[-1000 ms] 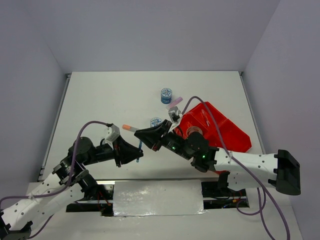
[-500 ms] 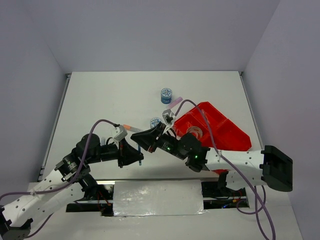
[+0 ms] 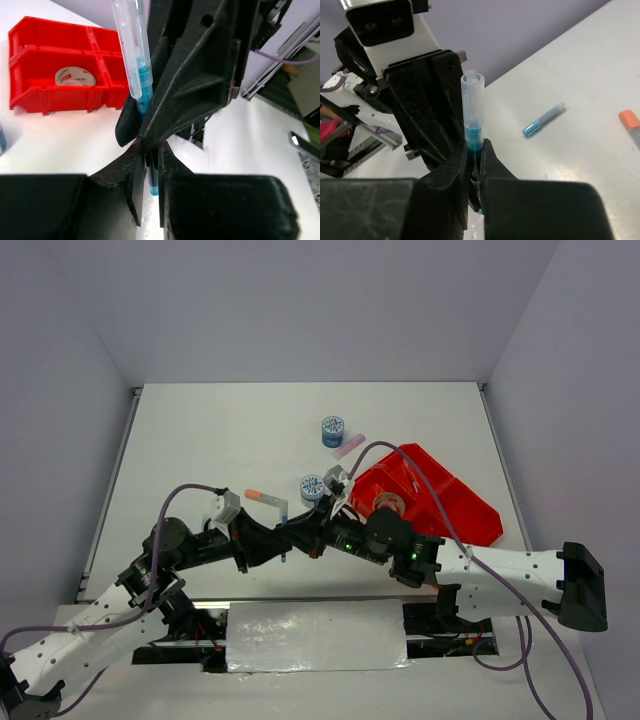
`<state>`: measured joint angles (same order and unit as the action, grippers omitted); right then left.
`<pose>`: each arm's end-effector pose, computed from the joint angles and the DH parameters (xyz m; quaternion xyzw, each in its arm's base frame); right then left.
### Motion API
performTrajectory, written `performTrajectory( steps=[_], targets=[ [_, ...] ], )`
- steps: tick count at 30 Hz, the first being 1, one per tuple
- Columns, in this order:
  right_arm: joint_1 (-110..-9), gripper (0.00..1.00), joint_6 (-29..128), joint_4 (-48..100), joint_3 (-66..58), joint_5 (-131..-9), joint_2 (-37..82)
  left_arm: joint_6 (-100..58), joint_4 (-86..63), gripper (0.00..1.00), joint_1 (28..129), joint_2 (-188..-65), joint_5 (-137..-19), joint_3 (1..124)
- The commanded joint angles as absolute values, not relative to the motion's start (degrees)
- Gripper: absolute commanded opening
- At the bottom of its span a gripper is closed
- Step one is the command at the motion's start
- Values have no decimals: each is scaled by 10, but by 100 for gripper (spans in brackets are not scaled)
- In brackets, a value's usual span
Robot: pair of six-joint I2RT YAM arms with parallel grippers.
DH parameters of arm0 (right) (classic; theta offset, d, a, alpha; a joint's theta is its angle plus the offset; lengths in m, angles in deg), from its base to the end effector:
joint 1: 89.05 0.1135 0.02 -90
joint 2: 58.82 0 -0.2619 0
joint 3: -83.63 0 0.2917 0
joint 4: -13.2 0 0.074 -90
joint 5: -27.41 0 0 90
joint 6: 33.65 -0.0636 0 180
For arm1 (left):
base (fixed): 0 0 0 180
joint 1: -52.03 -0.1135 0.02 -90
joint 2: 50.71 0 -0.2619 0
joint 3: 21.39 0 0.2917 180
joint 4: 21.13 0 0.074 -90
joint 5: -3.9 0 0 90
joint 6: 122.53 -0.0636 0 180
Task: Sort the stationery into containers
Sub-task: Close the pen cap on the pen, then place the pen in the storage box.
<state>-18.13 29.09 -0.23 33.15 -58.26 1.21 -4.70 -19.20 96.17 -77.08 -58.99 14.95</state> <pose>0.1072 0.2951 0.3013 -0.2281 0.6436 0.5349 0.4976 0.1248 -0.1615 0.2986 0.2656 0.6060 -0.5556 0.5035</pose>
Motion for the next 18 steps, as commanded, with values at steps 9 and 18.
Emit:
performTrajectory(
  steps=[9, 18],
  targets=[
    [-211, 0, 339, 100, 324, -496, -17, -28, -210, 76, 962, -759, -664, 195],
    [-562, 0, 389, 288, 292, -459, -6, 56, 264, 99, 962, -810, -980, 380]
  ],
)
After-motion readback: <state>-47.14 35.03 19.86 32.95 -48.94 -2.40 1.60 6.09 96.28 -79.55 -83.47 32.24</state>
